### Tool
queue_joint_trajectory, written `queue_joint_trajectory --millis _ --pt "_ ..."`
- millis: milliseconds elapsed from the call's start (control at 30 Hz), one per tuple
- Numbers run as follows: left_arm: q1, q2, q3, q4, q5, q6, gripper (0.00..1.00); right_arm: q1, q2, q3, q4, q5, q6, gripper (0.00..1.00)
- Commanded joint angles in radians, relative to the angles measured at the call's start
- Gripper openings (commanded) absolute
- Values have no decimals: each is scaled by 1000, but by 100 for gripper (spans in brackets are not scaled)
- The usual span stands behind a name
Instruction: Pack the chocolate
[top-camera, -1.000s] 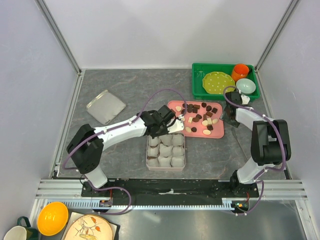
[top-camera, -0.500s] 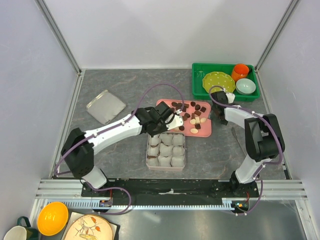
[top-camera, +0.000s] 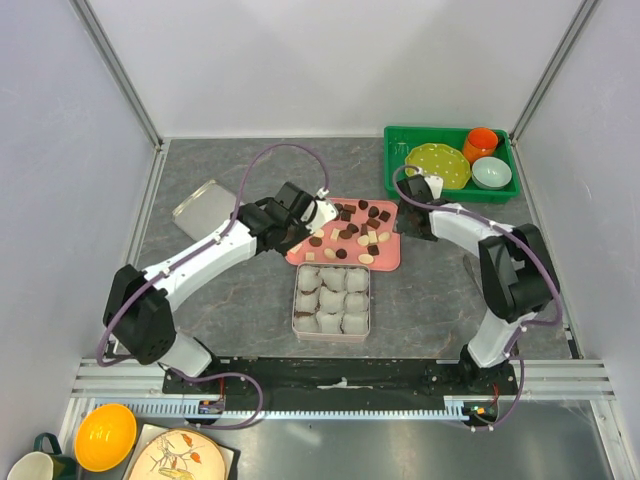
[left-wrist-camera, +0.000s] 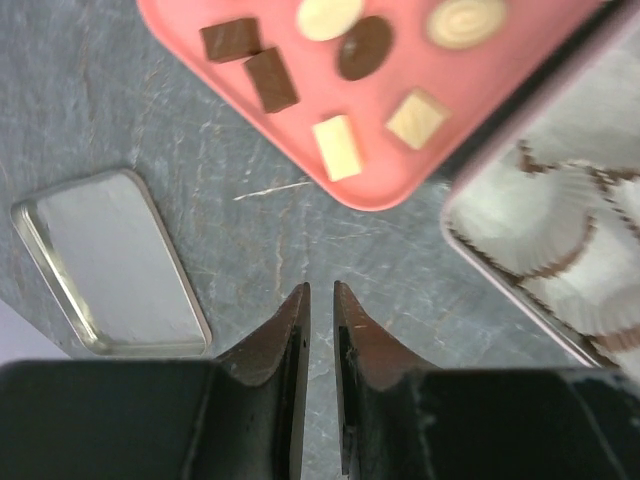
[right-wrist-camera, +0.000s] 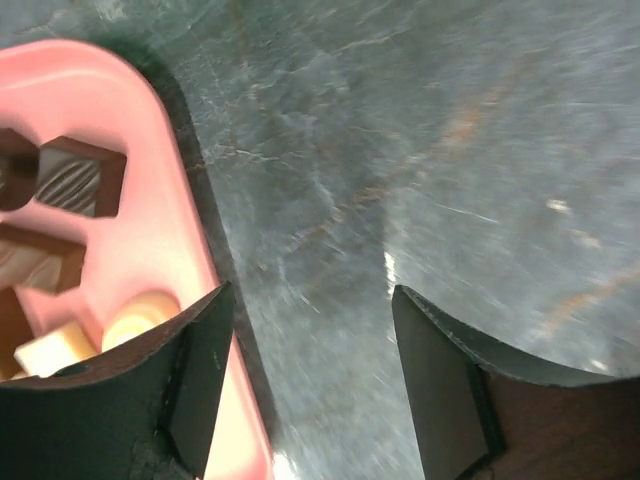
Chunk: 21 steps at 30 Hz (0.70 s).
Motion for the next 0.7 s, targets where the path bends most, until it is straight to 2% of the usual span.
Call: queue_joint_trajectory --millis 0,133,233,333,467,667 --pt "55 58 -29 145 -14 -12 22 -25 -188 31 -71 105 -44 73" --pt "58 132 -34 201 22 -10 21 -71 -334 23 -178 157 -77 74" --pt "55 181 -24 234 58 -16 21 -173 -397 -1 -301 161 -106 74" --pt "39 210 -3 238 75 -22 21 -201 -464 -44 -356 170 -124 74" --pt "-11 209 -4 253 89 -24 21 -215 -484 -84 -416 200 -155 75" --pt "-30 235 -29 287 88 -13 21 -215 -451 -71 -484 142 -216 73"
